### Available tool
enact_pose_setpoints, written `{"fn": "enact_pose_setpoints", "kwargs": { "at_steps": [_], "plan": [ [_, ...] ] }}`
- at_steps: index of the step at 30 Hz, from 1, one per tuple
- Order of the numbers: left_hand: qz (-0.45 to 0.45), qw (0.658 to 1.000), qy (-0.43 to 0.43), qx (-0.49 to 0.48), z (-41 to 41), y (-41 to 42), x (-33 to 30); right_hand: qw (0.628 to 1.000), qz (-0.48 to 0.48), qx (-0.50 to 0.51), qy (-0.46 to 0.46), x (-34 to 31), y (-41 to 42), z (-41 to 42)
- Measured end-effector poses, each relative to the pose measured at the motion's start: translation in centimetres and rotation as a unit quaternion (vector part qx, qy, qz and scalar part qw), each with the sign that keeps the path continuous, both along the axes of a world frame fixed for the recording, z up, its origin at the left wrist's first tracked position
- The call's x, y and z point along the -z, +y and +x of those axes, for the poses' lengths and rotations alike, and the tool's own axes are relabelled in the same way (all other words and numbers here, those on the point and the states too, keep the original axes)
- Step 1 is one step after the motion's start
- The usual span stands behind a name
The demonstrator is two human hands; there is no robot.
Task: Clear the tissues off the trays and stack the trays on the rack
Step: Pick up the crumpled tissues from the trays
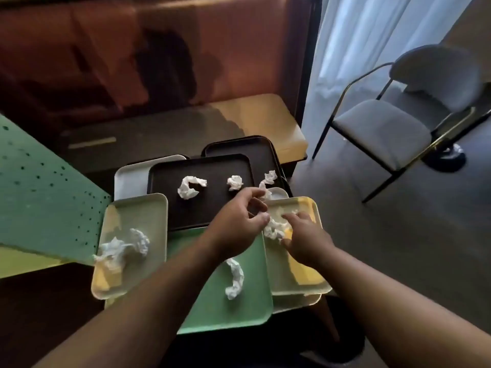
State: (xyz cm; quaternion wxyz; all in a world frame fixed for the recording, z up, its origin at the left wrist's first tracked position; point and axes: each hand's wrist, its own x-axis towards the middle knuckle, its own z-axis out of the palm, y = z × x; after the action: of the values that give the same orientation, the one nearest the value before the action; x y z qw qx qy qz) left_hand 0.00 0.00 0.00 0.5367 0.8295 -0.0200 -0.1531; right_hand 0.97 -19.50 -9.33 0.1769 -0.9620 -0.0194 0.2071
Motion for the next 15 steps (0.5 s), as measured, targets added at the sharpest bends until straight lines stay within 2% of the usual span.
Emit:
{"fn": "enact_pose_setpoints", "kwargs": {
  "at_steps": [5,9,12,15],
  "plan": [
    [-0.013,0.998,0.050,-0.039,-0.1,-1.6,2.7,0.999,-0.040,-0.016,-0.003,1.8,-0.3,0.7],
    [-0.009,0.995,0.071,-0.063,-0.4,-1.8,4.0,0.999,-0.026,-0.016,0.012,2.2,-0.4,1.1],
    [-0.005,0.993,0.086,-0.084,-0.4,-1.9,4.6,0.997,0.064,0.048,-0.006,1.3,-0.6,1.3],
    [-0.038,0.985,0.128,-0.114,-0.5,-2.2,4.7,0.972,0.218,0.079,-0.041,-0.7,-0.8,0.9]
  ]
}}
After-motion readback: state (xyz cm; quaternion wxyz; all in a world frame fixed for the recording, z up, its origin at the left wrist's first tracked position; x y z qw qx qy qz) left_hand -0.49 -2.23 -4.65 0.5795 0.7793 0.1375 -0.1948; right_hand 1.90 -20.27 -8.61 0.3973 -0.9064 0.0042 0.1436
